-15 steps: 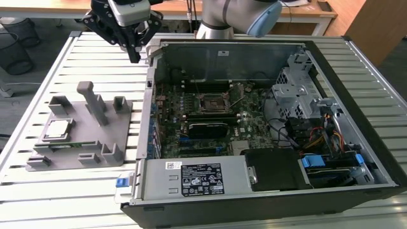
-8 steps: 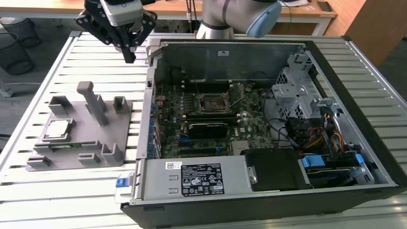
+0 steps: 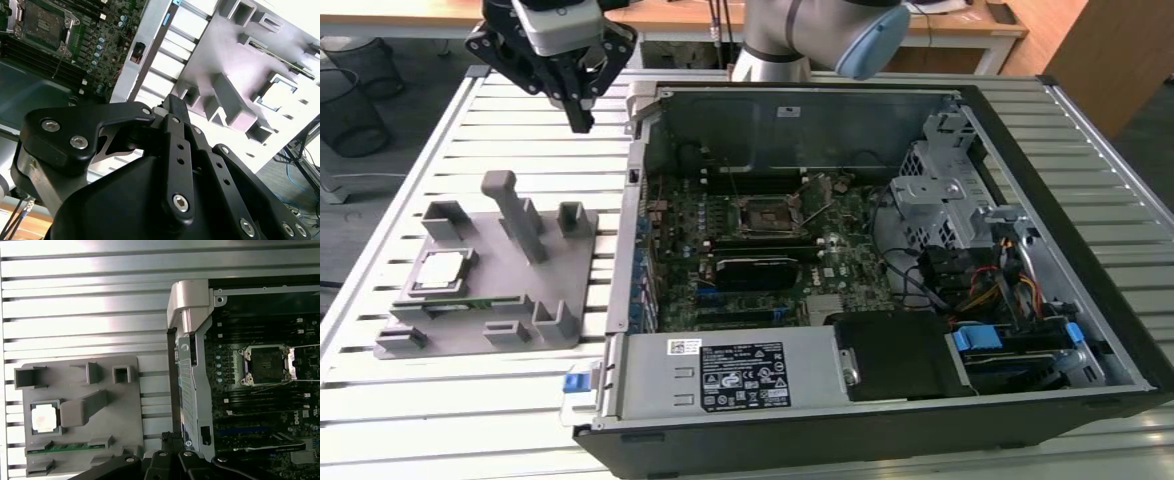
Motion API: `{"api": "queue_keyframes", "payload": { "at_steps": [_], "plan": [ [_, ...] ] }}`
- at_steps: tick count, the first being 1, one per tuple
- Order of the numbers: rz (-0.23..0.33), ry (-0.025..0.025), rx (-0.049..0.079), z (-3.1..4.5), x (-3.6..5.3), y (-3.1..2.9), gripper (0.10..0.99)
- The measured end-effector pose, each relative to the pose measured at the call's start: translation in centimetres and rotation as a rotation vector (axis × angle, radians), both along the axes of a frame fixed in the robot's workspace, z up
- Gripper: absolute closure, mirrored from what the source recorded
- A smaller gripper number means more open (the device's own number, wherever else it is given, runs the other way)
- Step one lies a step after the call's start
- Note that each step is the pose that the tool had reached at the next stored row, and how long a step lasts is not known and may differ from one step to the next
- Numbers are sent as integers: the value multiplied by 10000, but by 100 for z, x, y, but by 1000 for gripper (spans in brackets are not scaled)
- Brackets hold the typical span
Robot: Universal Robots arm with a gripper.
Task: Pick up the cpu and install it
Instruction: 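Reach for the cpu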
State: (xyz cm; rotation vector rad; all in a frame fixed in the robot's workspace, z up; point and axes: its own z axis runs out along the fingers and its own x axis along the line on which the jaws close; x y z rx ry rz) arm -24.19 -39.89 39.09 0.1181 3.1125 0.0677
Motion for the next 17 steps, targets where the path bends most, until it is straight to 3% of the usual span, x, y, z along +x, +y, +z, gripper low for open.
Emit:
{"api": "queue_keyframes", "payload": {
  "at_steps": [17],
  "plan": [
    [1, 0, 0, -10, -189, 0, 980]
  ]
}}
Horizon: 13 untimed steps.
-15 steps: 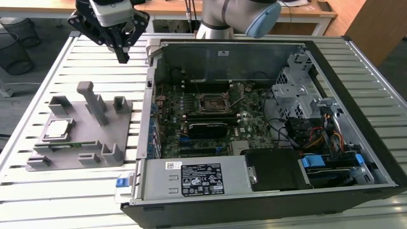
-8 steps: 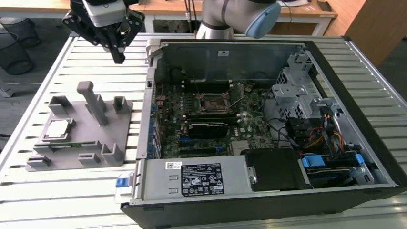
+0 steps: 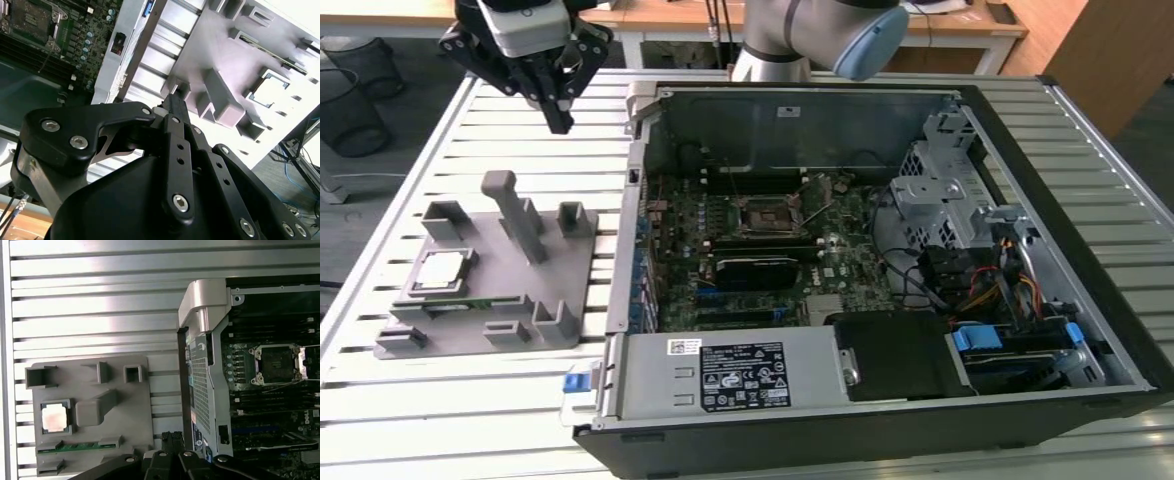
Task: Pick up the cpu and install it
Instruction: 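Reach for the cpu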
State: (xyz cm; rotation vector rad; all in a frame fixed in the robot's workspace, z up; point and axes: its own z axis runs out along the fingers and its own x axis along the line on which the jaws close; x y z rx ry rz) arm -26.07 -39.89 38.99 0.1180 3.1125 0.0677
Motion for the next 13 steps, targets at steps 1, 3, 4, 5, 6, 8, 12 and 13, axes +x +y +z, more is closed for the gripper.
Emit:
{"api": "queue_keyframes", "payload": {
  "at_steps": [1, 3, 4, 5, 6, 8, 12, 13],
  "plan": [
    [-1, 0, 0, -1, -11, 0, 980],
    [0, 0, 0, -2, -31, 0, 980],
    [0, 0, 0, -3, -40, 0, 980],
    [-1, 0, 0, -4, -47, 0, 980],
    [0, 0, 0, -4, -54, 0, 980],
    [0, 0, 0, -6, -67, 0, 980],
    [0, 0, 0, -8, -94, 0, 980],
    [-1, 0, 0, -9, -105, 0, 980]
  ]
}}
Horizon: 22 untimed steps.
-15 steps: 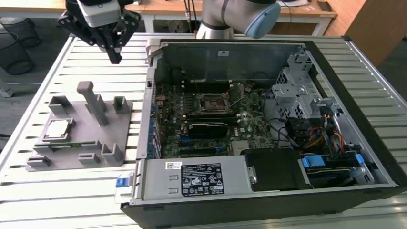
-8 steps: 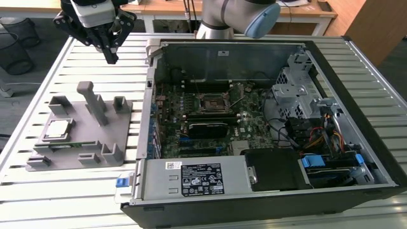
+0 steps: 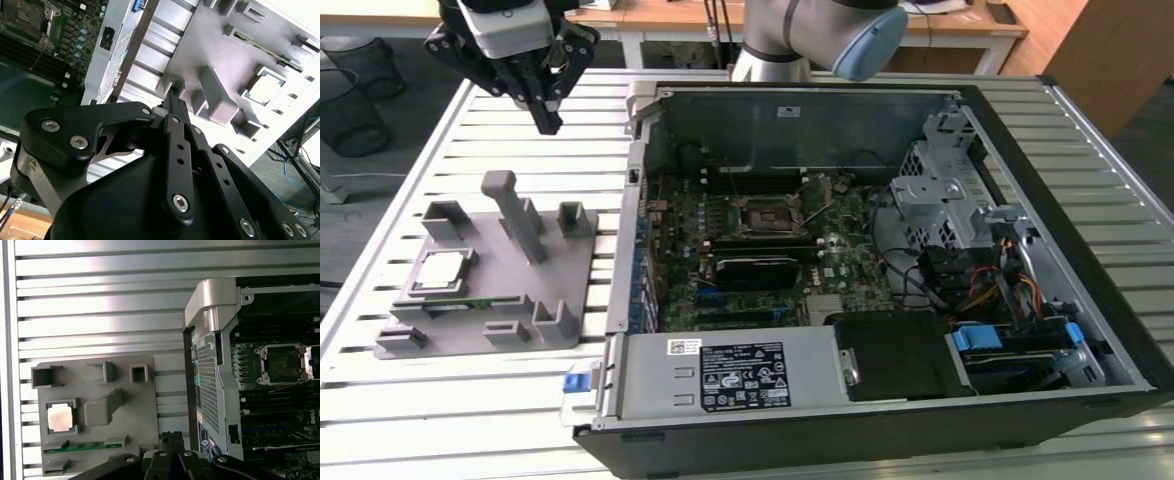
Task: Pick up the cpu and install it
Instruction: 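Reach for the cpu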
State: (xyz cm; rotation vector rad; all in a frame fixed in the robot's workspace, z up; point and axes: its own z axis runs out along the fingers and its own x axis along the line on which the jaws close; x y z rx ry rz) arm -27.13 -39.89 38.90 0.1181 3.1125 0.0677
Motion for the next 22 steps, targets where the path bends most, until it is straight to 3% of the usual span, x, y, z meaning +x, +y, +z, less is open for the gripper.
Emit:
{"api": "queue_keyframes", "payload": {
  "at_steps": [22],
  "plan": [
    [1, 2, 0, -23, -276, 0, 980]
  ]
}}
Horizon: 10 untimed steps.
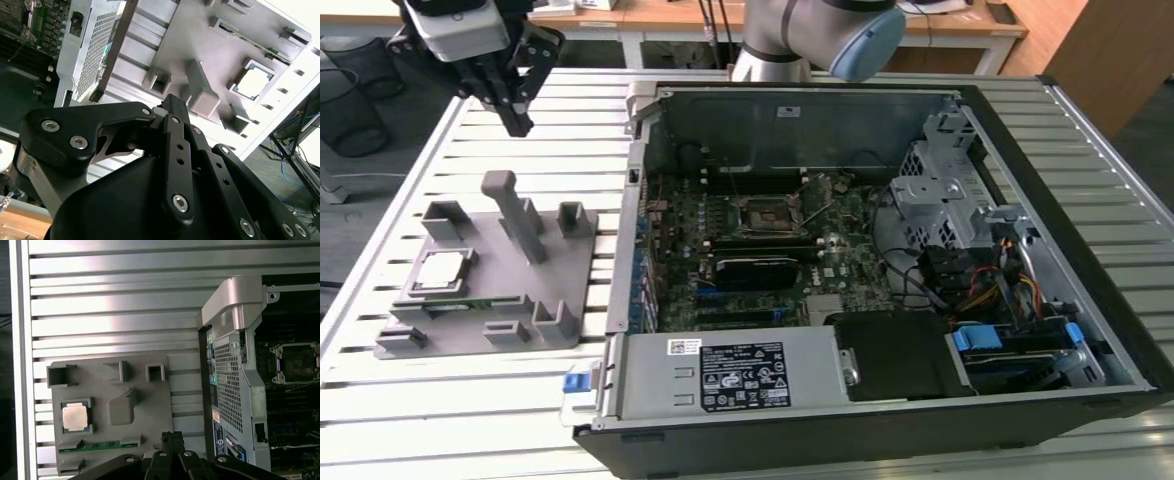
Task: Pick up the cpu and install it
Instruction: 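Reach for the cpu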
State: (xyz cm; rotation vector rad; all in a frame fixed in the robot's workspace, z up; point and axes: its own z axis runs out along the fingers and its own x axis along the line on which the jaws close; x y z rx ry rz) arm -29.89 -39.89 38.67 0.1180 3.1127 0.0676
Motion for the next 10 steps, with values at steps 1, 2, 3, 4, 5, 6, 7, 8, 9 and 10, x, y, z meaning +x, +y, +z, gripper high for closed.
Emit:
{"api": "queue_keyframes", "payload": {
  "at_steps": [1, 2, 3, 4, 5, 6, 7, 8, 9, 10],
  "plan": [
    [0, 0, 0, -1, -15, 0, 980],
    [0, -1, 0, -2, -29, 0, 980],
    [0, 0, 0, -3, -41, 0, 980],
    [1, 0, 1, -5, -52, 0, 980],
    [0, 1, 0, -6, -62, 0, 980],
    [0, 1, 0, -7, -73, 0, 980],
    [0, 1, 0, -8, -86, 0, 980],
    [0, 1, 0, -10, -101, 0, 980],
    [0, 2, 0, -11, -114, 0, 980],
    [0, 2, 0, -12, -125, 0, 980]
  ]
}}
